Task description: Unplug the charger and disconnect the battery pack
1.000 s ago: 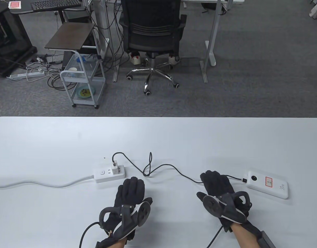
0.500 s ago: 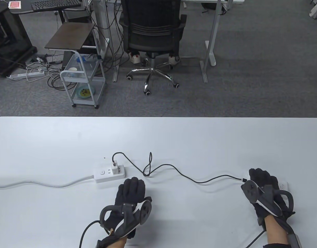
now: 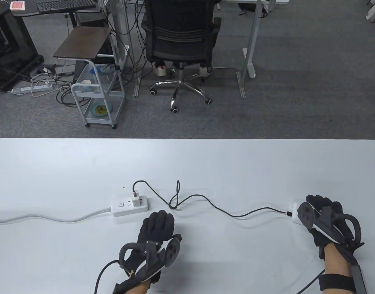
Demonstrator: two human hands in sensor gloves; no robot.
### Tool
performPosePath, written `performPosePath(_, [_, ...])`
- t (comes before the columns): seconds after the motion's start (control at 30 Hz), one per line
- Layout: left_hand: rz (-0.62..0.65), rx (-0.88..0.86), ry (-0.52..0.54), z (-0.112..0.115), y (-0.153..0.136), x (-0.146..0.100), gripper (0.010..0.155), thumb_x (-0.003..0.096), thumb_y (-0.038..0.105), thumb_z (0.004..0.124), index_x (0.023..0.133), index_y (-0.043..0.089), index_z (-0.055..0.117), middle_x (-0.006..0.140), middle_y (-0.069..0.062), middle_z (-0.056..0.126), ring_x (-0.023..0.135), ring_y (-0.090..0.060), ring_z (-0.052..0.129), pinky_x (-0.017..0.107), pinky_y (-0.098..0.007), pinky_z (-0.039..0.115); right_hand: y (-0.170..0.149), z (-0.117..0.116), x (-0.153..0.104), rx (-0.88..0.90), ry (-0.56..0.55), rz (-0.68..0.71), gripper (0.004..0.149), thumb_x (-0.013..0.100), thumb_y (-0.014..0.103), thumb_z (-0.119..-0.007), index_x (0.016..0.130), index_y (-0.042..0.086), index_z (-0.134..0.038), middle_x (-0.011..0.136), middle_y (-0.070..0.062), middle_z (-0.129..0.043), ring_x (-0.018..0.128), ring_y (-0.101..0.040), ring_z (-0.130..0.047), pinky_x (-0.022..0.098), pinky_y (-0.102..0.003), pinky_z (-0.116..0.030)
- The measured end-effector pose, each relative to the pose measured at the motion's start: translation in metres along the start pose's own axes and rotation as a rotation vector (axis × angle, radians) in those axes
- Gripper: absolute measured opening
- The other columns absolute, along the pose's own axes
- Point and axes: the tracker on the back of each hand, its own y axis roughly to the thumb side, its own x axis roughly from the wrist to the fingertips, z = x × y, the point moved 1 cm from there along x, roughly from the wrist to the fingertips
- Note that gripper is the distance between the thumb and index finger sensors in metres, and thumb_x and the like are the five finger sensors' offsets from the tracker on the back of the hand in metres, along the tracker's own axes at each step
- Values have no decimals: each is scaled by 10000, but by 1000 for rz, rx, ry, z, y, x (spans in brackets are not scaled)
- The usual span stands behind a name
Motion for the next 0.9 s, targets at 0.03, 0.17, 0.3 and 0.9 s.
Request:
performPosePath(0.03, [0, -5, -5, 1, -1, 0, 708, 481, 697, 633, 1104, 362, 633, 1191, 91, 693, 1119, -206, 792, 857, -352, 676, 0, -2, 1, -5, 8, -9, 694, 482, 584, -683, 1079, 248, -574, 1152, -65, -679, 1018, -319, -741, 745, -515, -553])
performPosePath(0.17, [5, 31, -26, 7, -5, 2, 707, 481, 697, 633, 1104, 364, 631, 1192, 90, 690, 1119, -201, 793, 857, -351, 676, -2, -14, 8, -46, 91, -8, 732, 467, 590, -694, 1092, 242, -538, 1167, -65, -644, 1040, -318, -704, 754, -524, -531])
performPosePath(0.3, [40, 84, -34, 6, -5, 2, 711, 476, 697, 634, 1109, 373, 618, 1201, 104, 673, 1137, -195, 770, 866, -350, 666, -10, -24, 18, -9, 110, -21, 734, 451, 587, -713, 1080, 247, -547, 1150, -50, -663, 1025, -297, -730, 756, -533, -538])
performPosePath(0.9, [73, 44, -141, 21, -3, 7, 685, 477, 682, 639, 1091, 380, 649, 1182, 107, 709, 1116, -189, 804, 856, -346, 682, -30, -47, 49, 128, 375, 108, 771, 404, 596, -814, 1051, 269, -551, 1122, -26, -632, 983, -274, -716, 752, -483, -590])
